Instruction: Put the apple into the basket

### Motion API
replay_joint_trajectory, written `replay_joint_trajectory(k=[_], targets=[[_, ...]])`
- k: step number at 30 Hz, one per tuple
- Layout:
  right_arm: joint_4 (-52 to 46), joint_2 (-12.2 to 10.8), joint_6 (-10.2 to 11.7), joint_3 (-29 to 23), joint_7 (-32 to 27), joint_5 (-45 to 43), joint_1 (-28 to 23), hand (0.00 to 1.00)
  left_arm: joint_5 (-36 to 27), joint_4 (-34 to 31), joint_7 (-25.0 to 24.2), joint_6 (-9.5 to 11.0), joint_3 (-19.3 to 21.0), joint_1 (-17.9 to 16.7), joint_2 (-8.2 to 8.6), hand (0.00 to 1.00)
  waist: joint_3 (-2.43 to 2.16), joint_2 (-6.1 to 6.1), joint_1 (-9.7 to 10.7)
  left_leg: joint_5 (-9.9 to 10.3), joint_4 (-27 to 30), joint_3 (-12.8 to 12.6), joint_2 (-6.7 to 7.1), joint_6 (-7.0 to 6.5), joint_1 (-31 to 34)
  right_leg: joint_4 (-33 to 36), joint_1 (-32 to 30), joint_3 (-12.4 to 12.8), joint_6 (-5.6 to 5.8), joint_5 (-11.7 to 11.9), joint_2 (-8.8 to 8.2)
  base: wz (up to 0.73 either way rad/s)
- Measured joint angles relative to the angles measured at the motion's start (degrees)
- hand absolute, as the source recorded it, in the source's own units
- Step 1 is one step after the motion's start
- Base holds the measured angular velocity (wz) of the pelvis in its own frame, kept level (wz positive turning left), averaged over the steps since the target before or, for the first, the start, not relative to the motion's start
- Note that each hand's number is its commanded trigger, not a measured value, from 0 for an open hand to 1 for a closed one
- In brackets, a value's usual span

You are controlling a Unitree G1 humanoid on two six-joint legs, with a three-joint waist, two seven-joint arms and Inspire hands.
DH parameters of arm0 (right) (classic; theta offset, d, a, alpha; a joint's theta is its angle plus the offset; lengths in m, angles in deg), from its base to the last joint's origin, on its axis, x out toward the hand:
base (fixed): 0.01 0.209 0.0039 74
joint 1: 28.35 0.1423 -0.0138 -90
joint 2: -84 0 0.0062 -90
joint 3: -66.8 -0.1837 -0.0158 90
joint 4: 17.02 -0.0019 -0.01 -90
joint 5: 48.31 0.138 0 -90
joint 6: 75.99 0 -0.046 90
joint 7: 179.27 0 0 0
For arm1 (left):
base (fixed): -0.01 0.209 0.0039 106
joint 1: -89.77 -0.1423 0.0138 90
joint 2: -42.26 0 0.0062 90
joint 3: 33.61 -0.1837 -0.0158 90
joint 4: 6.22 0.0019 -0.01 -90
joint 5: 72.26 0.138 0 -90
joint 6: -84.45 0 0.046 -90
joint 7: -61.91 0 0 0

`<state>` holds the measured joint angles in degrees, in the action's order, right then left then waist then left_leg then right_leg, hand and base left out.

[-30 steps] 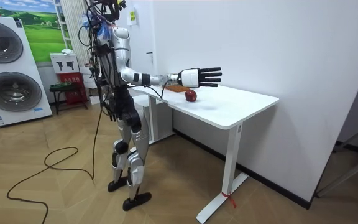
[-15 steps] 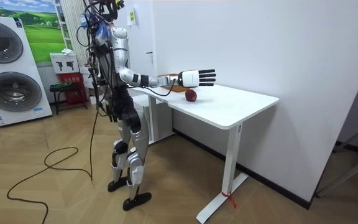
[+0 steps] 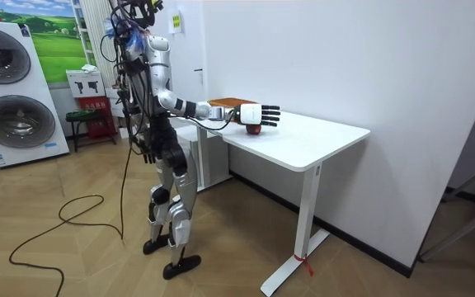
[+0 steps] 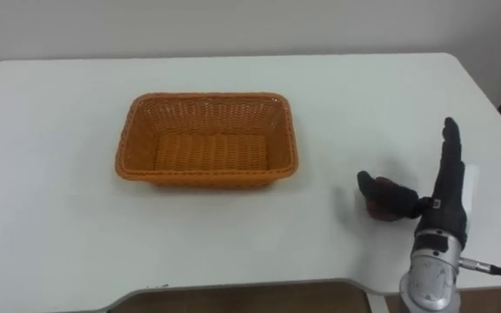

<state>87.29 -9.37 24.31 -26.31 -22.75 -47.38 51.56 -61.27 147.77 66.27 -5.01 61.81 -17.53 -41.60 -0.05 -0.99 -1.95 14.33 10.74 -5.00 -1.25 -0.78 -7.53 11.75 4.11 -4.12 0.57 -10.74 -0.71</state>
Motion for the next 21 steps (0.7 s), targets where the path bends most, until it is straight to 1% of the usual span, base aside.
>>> replay_joint_trajectory(k=[3, 11, 12, 13, 14, 16, 18, 20, 21], targets=[[1.2, 0.0, 0.0, 0.2, 0.4, 0.3, -0.2, 0.0, -0.1, 0.2, 0.0, -0.4, 0.0, 0.1, -0.04, 0.0, 0.04, 0.07, 0.2, 0.0, 0.1, 0.4, 0.0, 0.0, 0.3, 0.0, 0.0, -0.6, -0.01, 0.0, -0.08, 0.08], [3.3, 0.0, 0.0, 0.3, 1.2, 1.3, -0.2, 0.0, -0.2, 0.1, 0.0, -0.4, 0.0, 0.1, -0.1, 0.0, 0.04, 0.08, 0.3, 0.0, 0.1, 0.5, 0.04, 0.0, 0.3, -0.2, 0.3, -0.7, -0.01, 0.0, -0.09, 0.01], [3.6, 0.0, 0.0, 0.3, 1.3, 1.3, -0.2, 0.08, -0.2, 0.1, 0.0, -0.4, 0.0, 0.2, -0.18, 0.0, 0.05, 0.04, 0.3, 0.0, 0.1, 0.5, 0.04, 0.0, 0.3, -0.3, 0.3, -0.8, -0.01, 0.0, -0.08, 0.0], [4.7, 0.0, 0.3, 0.3, 1.5, 1.3, -0.2, 0.75, -0.2, 0.1, 0.0, -0.4, 0.0, 0.3, -0.3, 0.0, 0.07, 0.0, 0.4, 0.0, 0.1, 0.6, 0.04, 0.0, 0.1, -0.6, 0.6, -0.8, -0.01, 0.0, -0.08, 0.04], [5.5, 0.0, 0.4, 0.3, 1.6, 1.3, -0.2, 1.0, -0.2, 0.1, 0.0, -0.4, 0.0, 0.3, -0.37, 0.0, 0.06, 0.0, 0.4, 0.0, 0.1, 0.6, 0.04, 0.01, 0.0, -0.8, 0.9, -0.9, 0.0, 0.0, -0.08, 0.06], [7.3, 0.0, 1.3, 0.3, 1.5, 1.0, -0.1, 1.0, -0.2, 0.1, 0.1, -0.4, 0.0, 0.2, -0.49, 0.0, -0.03, -0.26, 0.4, 0.0, 0.1, 0.6, 0.04, 0.01, -0.2, -1.0, 1.3, -0.9, 0.01, 0.0, -0.07, 0.02], [8.2, 0.0, 1.7, 0.2, 1.1, 0.7, -0.1, 1.0, -0.2, 0.0, 0.2, -0.4, 0.0, 0.2, -0.55, 0.0, -0.07, -0.38, 0.4, 0.0, 0.1, 0.6, 0.03, 0.0, -0.2, -1.1, 1.3, -0.9, 0.01, 0.0, -0.06, 0.0], [9.0, 0.2, 2.2, -0.3, 0.6, 0.4, 0.0, 1.0, -0.2, 0.0, 0.3, -0.4, -0.1, 0.2, -0.56, 0.0, -0.18, -0.66, 0.4, 0.0, 0.1, 0.6, 0.02, 0.01, -0.2, -1.1, 1.4, -0.9, 0.01, 0.0, -0.05, 0.0], [10.4, 0.7, 2.8, -0.6, 0.3, 0.0, 0.2, 1.0, -0.1, 0.0, 0.3, -0.4, -0.1, 0.2, -0.59, 0.0, -0.25, -0.86, 0.5, 0.0, 0.1, 0.6, 0.02, 0.01, -0.2, -1.1, 1.4, -0.9, 0.0, 0.0, -0.05, 0.0]])
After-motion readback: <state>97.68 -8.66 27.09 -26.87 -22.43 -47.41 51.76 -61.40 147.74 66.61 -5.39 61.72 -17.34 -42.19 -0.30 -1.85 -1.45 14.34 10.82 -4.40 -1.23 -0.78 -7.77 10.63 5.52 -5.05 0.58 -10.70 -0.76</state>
